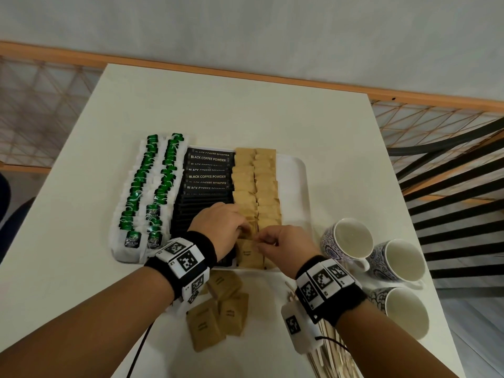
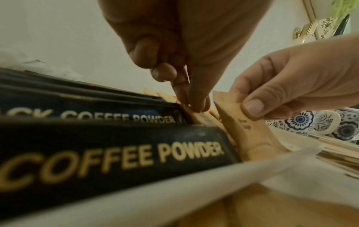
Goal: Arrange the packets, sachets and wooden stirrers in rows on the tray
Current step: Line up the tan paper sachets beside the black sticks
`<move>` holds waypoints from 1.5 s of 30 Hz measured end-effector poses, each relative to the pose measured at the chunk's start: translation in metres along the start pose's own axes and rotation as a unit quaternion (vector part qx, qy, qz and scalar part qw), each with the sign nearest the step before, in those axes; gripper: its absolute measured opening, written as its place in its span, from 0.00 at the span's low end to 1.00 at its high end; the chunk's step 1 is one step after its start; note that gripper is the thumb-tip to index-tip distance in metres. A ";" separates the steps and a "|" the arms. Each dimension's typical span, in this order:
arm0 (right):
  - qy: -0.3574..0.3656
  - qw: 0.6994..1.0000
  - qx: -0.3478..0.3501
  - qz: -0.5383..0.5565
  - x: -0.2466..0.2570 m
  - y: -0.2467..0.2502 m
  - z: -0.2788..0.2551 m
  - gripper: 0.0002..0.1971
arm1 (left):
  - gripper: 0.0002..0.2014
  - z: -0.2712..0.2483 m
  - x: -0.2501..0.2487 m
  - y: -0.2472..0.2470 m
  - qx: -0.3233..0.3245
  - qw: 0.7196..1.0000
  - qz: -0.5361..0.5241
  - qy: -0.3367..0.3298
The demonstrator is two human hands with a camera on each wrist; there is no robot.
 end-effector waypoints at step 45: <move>0.083 0.985 0.013 -0.148 0.006 -0.014 -0.064 0.08 | 0.15 -0.117 0.019 0.012 0.111 0.989 0.043 0.092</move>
Point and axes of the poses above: each hand's wrist, its own z-axis towards the middle knuckle, its own y-axis out of the back of the hand, x = y × z, the point moved 5 cm from there along z, towards the middle knuckle, and after that the axes turned 12 degrees about -x, right-handed, at the moved point
